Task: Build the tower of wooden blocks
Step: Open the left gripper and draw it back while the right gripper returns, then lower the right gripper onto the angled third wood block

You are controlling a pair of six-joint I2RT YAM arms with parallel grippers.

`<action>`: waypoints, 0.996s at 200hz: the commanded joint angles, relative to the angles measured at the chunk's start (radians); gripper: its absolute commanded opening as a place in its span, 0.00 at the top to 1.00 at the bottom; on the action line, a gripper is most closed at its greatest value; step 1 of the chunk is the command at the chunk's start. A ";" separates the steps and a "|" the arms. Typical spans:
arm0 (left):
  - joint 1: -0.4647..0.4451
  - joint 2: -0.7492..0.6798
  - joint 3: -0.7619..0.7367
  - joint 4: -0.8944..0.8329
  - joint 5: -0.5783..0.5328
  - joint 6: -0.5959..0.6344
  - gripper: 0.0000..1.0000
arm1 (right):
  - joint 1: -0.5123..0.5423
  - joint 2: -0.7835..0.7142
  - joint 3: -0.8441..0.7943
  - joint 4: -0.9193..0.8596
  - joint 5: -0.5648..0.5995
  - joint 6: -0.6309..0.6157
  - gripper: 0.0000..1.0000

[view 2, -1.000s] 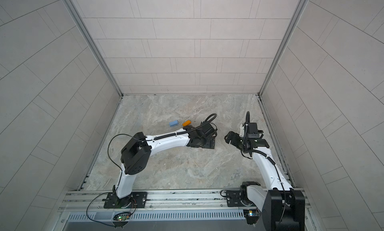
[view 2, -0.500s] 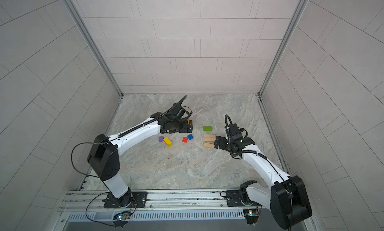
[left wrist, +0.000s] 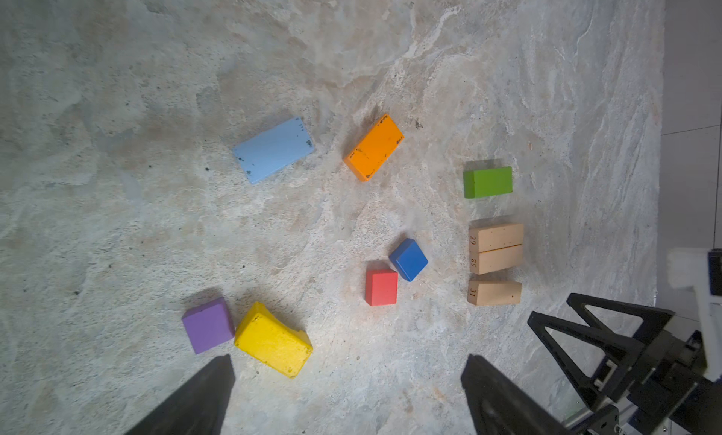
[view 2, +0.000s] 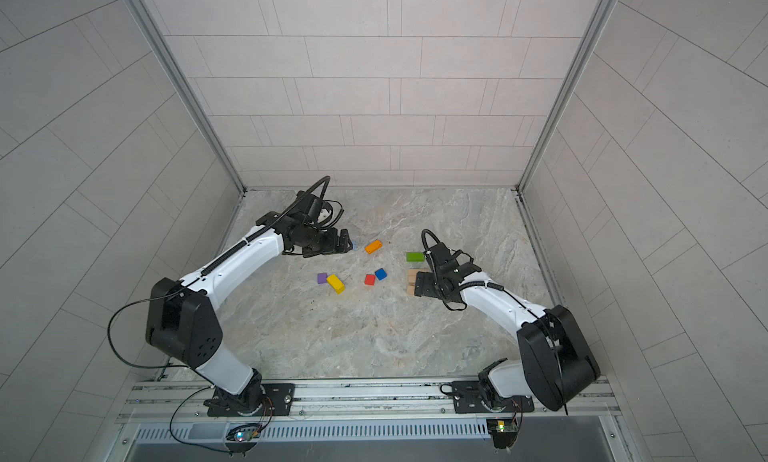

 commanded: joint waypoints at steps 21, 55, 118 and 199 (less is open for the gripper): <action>0.045 -0.046 -0.096 0.060 0.072 0.005 0.03 | 0.048 0.074 0.051 -0.005 0.062 0.069 0.03; 0.050 -0.034 -0.089 0.066 0.114 0.000 0.04 | 0.068 0.103 0.048 0.026 0.082 0.117 0.03; 0.059 -0.025 -0.099 0.082 0.130 -0.025 0.05 | 0.115 0.135 0.051 0.062 0.143 0.177 0.06; 0.064 -0.028 -0.100 0.080 0.128 -0.028 0.06 | 0.160 0.228 0.089 0.073 0.150 0.192 0.12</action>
